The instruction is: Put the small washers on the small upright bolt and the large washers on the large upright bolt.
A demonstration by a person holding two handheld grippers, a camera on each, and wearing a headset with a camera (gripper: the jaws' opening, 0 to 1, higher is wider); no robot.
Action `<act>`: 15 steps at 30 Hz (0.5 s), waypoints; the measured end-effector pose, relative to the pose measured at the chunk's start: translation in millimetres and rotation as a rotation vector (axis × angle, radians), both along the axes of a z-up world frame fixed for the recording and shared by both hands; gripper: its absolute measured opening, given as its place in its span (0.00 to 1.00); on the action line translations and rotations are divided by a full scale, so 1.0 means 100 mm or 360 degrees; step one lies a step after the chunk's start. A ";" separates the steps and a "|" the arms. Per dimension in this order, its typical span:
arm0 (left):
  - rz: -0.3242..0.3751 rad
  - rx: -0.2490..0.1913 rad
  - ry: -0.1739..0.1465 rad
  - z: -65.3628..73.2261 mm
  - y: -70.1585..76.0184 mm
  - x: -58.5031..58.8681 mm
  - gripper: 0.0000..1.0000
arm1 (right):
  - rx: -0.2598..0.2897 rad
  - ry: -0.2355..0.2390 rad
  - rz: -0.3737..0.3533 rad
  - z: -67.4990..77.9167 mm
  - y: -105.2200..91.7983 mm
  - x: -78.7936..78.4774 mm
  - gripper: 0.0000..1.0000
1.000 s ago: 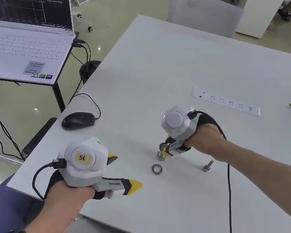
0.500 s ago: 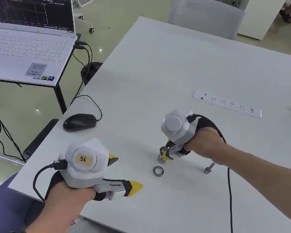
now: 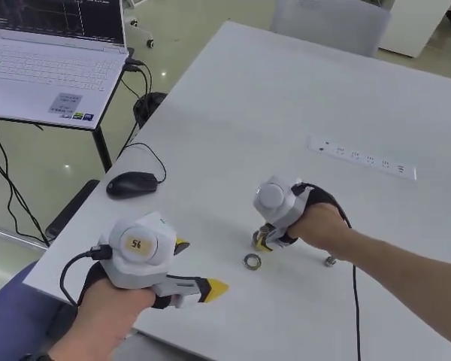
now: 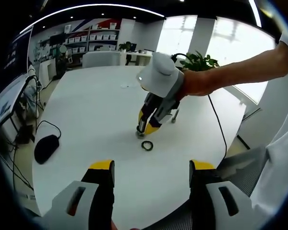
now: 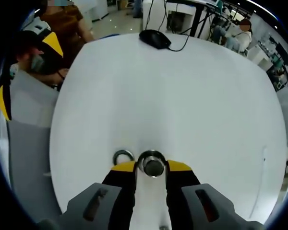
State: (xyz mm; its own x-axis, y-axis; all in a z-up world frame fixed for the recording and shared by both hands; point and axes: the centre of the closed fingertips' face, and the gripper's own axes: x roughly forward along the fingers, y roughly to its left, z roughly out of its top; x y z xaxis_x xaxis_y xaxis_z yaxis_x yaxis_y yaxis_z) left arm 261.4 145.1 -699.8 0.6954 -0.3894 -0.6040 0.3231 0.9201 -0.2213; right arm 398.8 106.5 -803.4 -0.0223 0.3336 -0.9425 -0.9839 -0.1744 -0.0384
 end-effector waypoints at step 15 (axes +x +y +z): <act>-0.0002 0.0004 0.0001 0.01 0.00 -0.02 0.62 | -0.0003 0.0008 -0.0032 -0.10 -0.06 0.02 0.31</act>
State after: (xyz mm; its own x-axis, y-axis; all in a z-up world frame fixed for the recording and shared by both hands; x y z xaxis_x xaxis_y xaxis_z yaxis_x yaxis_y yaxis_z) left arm 259.7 145.4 -699.2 0.6946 -0.3889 -0.6053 0.3241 0.9203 -0.2194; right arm 401.1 100.3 -813.1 -0.0201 0.3320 -0.9431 -0.9874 -0.1544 -0.0333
